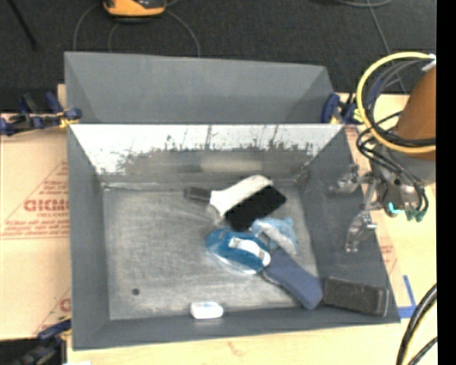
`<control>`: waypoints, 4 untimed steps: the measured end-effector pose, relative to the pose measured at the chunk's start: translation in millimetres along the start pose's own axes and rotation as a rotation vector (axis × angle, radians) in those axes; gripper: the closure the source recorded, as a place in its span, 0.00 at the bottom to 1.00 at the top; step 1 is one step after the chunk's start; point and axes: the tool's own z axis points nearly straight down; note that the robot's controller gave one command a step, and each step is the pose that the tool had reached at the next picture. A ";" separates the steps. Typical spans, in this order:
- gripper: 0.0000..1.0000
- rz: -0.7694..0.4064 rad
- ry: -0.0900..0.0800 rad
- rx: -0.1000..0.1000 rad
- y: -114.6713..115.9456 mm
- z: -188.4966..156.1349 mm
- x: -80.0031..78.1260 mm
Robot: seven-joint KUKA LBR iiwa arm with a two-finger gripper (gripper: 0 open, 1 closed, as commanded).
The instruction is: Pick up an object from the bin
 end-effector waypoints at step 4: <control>0.00 0.079 -0.006 0.001 67.0 98.8 49.9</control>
Offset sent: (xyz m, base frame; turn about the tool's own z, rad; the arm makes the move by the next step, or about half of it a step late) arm -0.0273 0.0672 -0.1672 -0.1919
